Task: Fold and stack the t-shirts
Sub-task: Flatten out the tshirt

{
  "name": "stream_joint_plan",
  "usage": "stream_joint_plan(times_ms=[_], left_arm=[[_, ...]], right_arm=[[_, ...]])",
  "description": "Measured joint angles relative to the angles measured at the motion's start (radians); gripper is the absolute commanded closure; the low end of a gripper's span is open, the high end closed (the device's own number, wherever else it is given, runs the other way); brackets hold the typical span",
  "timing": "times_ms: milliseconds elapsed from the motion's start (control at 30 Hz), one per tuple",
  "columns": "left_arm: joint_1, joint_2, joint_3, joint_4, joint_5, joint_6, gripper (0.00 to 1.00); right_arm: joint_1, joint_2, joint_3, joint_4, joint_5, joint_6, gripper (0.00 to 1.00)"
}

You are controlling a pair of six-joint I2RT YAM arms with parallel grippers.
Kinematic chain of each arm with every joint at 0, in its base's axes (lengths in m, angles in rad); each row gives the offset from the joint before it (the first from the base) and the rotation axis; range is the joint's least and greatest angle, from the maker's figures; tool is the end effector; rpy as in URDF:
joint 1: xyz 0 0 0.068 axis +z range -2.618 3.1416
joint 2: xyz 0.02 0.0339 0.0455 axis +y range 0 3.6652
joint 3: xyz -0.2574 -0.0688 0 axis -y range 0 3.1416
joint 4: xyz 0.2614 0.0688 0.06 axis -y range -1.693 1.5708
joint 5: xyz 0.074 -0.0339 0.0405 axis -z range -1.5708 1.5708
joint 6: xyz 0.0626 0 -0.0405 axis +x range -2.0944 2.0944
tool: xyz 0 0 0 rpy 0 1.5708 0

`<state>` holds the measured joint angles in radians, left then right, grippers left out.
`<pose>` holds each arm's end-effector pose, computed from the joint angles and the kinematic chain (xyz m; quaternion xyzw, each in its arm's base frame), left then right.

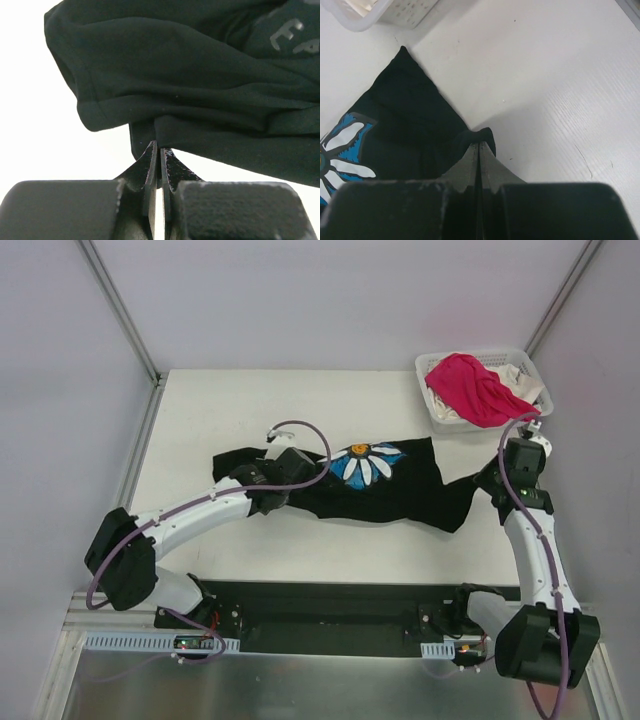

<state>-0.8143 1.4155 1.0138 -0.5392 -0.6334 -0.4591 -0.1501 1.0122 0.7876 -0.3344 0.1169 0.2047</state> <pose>0.2449 -0.2055 0.2203 0.0647 0.9064 0.0631 0.4127 0.2631 -0.0472 0.2598 0.1820 0.8545 -0.0379 0.4850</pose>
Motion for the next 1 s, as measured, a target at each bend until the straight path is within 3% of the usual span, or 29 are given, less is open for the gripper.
stream_joint_plan(times_ms=[267,433,700,1000], left_arm=[[0.047,-0.048,-0.003,0.087,-0.095,0.002,0.99],[0.074,-0.085,0.028,0.143,-0.142,0.071,0.98],[0.164,-0.280,0.054,0.444,-0.133,0.350,0.99],[0.188,-0.222,0.328,0.665,-0.077,0.734,0.97]], right_arm=[[0.134,0.021,0.027,-0.008,0.074,-0.074,0.99],[0.156,-0.023,0.033,0.001,0.077,-0.121,0.99],[0.175,-0.100,0.119,0.083,0.060,-0.212,0.99],[0.195,-0.030,0.446,0.190,0.009,-0.388,0.99]])
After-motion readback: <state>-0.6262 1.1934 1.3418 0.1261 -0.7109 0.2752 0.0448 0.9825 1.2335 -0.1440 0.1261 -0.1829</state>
